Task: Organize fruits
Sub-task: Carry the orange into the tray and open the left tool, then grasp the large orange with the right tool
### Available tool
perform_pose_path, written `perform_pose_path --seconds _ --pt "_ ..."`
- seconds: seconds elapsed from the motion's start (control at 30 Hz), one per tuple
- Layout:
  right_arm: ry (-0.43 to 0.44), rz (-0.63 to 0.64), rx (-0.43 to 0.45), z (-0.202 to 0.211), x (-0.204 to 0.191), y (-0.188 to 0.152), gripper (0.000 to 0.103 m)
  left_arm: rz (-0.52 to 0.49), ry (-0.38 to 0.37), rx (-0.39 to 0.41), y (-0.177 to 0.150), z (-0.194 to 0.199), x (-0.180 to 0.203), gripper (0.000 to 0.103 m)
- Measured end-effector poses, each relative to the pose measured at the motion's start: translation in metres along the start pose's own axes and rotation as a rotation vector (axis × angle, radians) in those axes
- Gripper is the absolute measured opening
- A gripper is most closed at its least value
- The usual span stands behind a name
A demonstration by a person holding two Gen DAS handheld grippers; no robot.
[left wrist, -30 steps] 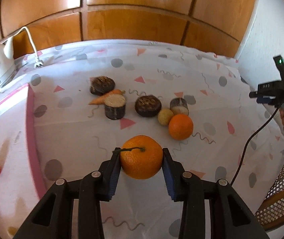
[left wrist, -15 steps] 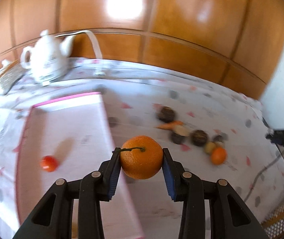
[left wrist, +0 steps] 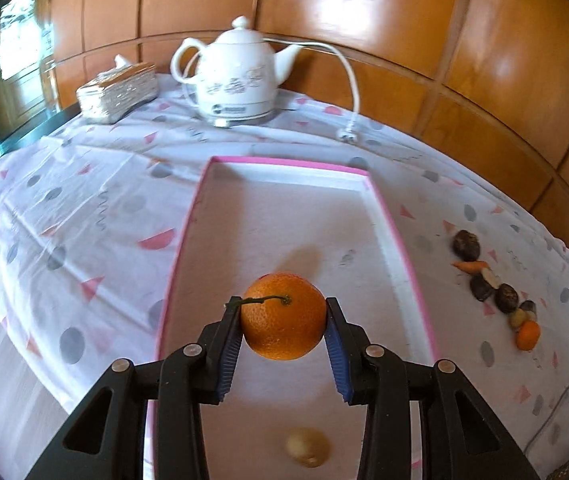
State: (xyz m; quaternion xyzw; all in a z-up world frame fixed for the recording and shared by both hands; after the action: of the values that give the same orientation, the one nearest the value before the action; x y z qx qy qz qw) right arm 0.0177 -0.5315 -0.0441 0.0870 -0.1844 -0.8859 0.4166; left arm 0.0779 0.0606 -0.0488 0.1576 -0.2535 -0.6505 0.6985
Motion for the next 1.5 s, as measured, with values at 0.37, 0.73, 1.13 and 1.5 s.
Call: perform_pose_path --seconds 0.37,0.73,1.13,1.5 --pt "-0.029 0.010 0.005 0.000 -0.001 -0.001 0.036 0.058 0.018 -0.017 -0.007 -0.004 -0.024 0.040" --pt "0.231 0.284 0.092 0.024 -0.066 -0.011 0.036 0.034 0.042 -0.005 -0.013 -0.005 -0.023 0.041" --pt "0.303 0.646 0.057 0.024 -0.138 -0.059 0.036 -0.005 0.064 0.059 -0.016 0.019 -0.021 0.056" --pt "0.342 0.799 0.026 0.033 -0.181 -0.092 0.036 -0.035 0.064 0.088 -0.016 0.031 -0.017 0.056"
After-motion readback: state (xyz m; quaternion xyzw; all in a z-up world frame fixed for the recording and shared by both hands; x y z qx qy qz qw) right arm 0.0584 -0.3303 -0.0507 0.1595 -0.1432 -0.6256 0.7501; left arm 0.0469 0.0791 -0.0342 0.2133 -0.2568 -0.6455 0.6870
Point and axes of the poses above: each gripper's, at about its wrist camera, not at the fingertips, and z roughly against the way its jaws point, x to its right, y to its top, the point moved 2 cm from there along -z, roughly the way its jaws point, and after that the axes turned 6 degrees about -x, right-handed, at the moved point
